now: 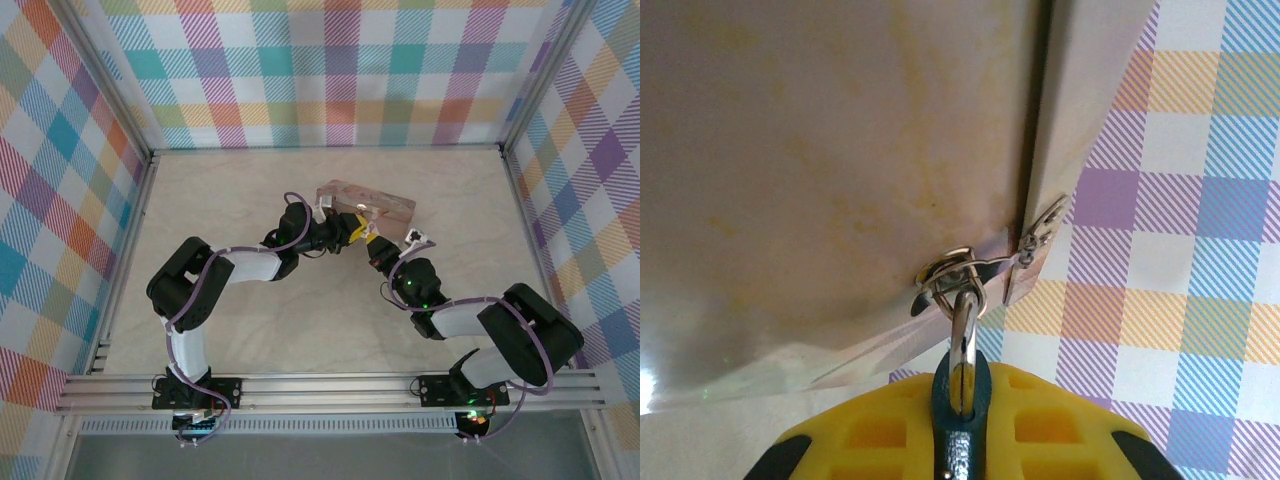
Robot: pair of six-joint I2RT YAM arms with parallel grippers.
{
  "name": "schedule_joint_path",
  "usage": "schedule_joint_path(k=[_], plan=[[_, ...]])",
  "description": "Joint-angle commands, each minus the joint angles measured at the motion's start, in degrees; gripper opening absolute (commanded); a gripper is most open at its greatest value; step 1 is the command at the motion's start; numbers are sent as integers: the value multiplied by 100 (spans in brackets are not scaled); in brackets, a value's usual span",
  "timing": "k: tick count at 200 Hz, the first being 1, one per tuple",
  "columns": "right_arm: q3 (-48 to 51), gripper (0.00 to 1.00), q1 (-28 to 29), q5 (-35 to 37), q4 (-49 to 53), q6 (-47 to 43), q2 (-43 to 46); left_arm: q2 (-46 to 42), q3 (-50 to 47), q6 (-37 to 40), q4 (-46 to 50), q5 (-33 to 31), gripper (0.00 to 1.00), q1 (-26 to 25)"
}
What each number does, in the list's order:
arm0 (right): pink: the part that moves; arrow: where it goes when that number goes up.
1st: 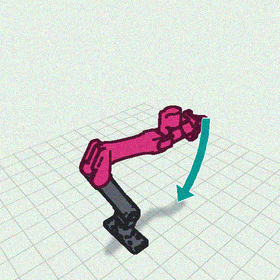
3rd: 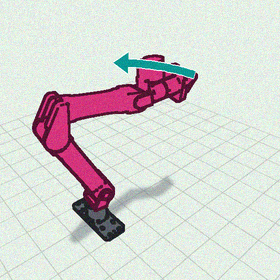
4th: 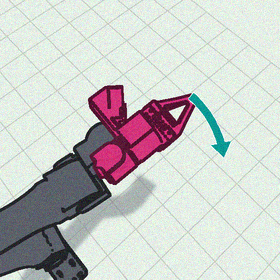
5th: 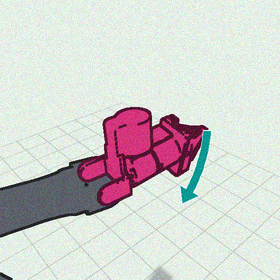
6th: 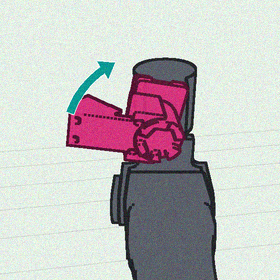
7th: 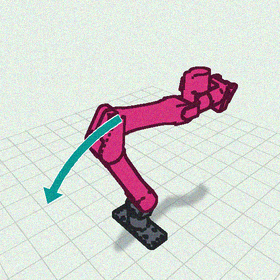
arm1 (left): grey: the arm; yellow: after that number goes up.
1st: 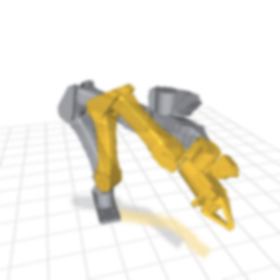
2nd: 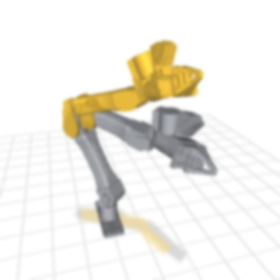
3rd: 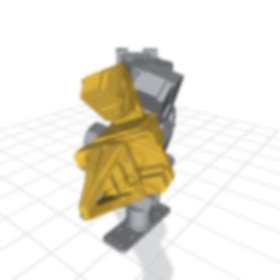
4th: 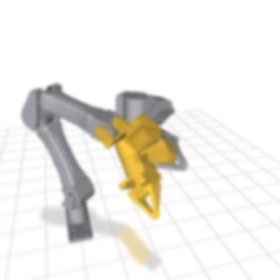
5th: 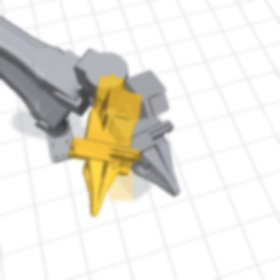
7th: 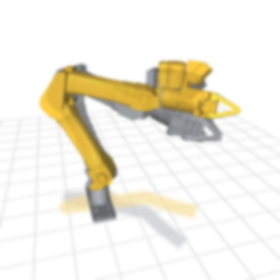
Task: Unlock a padlock with a key
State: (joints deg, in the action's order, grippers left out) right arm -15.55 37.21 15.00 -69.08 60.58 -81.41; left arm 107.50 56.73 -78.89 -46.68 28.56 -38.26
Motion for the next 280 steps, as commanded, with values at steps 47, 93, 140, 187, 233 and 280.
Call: schedule_joint_path(k=[47, 93, 140, 187, 233, 280], plan=[[-54, 0, 42, 37, -158, -107, 109, 17, 133, -116, -565, 18, 3, -138], [-172, 0, 43, 163, -83, -196, 88, 26, 175, -125, -553, 28, 3, -207], [-272, 0, 49, 317, 76, -224, 55, 44, 159, -162, -632, 1, 3, -252], [-332, 0, 148, 320, -263, -179, -328, 22, 163, -118, -606, -41, 2, -287], [-387, 0, 269, 231, -651, -29, -758, 43, 159, -91, -630, -87, 0, -294], [-432, 0, 284, 244, -888, 41, -929, 16, 129, -27, -594, -87, 0, -296]])
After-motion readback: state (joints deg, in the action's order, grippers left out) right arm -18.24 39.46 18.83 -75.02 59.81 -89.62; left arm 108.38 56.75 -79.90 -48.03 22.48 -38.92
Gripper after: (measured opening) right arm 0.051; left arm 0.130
